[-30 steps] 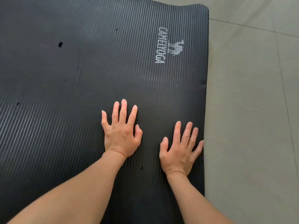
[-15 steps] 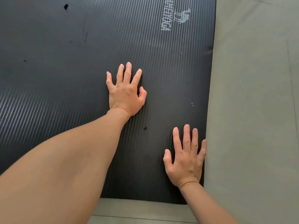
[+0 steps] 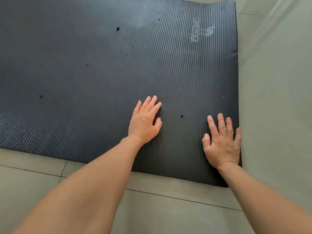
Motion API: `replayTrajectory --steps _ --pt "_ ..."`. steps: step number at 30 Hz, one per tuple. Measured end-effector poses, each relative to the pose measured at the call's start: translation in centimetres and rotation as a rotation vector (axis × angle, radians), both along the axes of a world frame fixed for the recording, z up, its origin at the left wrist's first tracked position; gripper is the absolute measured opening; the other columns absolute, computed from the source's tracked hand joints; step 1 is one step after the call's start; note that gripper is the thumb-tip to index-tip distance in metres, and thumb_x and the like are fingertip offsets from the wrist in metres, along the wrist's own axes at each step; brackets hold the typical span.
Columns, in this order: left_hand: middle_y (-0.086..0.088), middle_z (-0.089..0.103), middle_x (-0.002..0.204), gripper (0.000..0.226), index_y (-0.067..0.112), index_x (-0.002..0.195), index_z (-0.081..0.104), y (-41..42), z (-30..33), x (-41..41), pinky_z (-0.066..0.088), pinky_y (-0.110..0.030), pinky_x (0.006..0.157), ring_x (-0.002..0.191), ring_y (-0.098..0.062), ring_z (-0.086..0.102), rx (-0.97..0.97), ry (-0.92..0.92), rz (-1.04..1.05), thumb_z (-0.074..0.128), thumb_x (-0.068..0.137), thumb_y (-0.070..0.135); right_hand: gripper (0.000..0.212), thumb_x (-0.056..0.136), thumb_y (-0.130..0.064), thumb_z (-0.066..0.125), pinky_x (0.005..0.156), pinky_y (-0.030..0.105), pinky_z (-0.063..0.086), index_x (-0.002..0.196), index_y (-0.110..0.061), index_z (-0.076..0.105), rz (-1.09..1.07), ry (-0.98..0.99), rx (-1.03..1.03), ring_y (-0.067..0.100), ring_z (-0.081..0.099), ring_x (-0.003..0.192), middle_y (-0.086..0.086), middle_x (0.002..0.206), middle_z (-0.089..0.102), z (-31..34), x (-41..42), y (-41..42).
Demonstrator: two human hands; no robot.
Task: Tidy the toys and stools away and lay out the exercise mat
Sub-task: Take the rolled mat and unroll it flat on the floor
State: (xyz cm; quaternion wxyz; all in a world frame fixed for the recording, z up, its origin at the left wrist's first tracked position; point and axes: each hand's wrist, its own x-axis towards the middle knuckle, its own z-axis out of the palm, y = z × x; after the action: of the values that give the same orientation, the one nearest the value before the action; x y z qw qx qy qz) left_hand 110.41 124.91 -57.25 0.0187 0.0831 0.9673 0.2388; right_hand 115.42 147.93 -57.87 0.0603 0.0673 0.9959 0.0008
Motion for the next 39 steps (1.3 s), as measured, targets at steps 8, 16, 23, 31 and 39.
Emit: replayTrajectory --steps 8,16,23,31,39 --pt "0.001 -0.004 0.159 0.063 0.021 0.15 0.01 -8.6 3.8 8.6 -0.001 -0.034 0.119 0.147 -0.014 -0.004 -0.245 -0.276 -0.055 0.039 0.095 0.03 0.075 0.08 -0.052 0.007 0.116 0.044 0.006 0.148 -0.023 0.023 0.025 -0.072 -0.086 0.023 0.012 0.145 0.005 0.157 0.016 2.4 2.3 0.1" --pt "-0.002 -0.002 0.159 0.058 0.018 0.149 0.012 -15.1 9.1 11.7 0.005 -0.036 0.118 0.147 -0.017 -0.001 -0.363 -0.219 0.172 0.034 0.097 0.029 0.063 0.087 -0.047 0.022 0.113 0.027 -0.004 0.141 -0.017 0.036 0.369 0.033 -0.154 0.023 0.029 0.136 0.003 0.147 0.028 6.1 3.1 -3.8" --pt "0.0 -0.002 0.159 0.056 0.019 0.15 0.013 -14.1 13.3 10.4 0.004 -0.034 0.118 0.147 -0.014 0.0 -0.272 -0.186 0.147 0.034 0.098 0.029 0.063 0.087 -0.05 0.018 0.111 0.028 -0.008 0.142 -0.021 0.027 0.446 0.05 -0.102 0.018 0.024 0.137 0.003 0.148 0.034 9.6 3.5 -3.5" --pt "0.001 0.007 0.159 0.053 0.021 0.149 0.02 -13.2 23.0 7.6 0.009 -0.034 0.119 0.147 -0.014 0.005 -0.111 -0.243 0.216 0.036 0.099 0.028 0.054 0.098 -0.043 0.019 0.116 0.04 0.005 0.149 -0.03 0.003 0.159 -0.108 -0.131 0.012 0.007 0.146 -0.003 0.159 0.007 20.1 2.0 -0.4" --pt "0.002 0.01 0.159 0.051 0.022 0.148 0.023 -9.7 38.6 9.0 0.015 -0.035 0.117 0.146 -0.015 0.011 -0.015 -0.368 0.229 0.037 0.099 0.027 0.055 0.099 -0.041 0.023 0.116 0.039 0.004 0.149 -0.031 0.0 0.11 -0.266 -0.223 0.01 0.005 0.146 -0.006 0.158 0.006 36.9 5.9 0.3"
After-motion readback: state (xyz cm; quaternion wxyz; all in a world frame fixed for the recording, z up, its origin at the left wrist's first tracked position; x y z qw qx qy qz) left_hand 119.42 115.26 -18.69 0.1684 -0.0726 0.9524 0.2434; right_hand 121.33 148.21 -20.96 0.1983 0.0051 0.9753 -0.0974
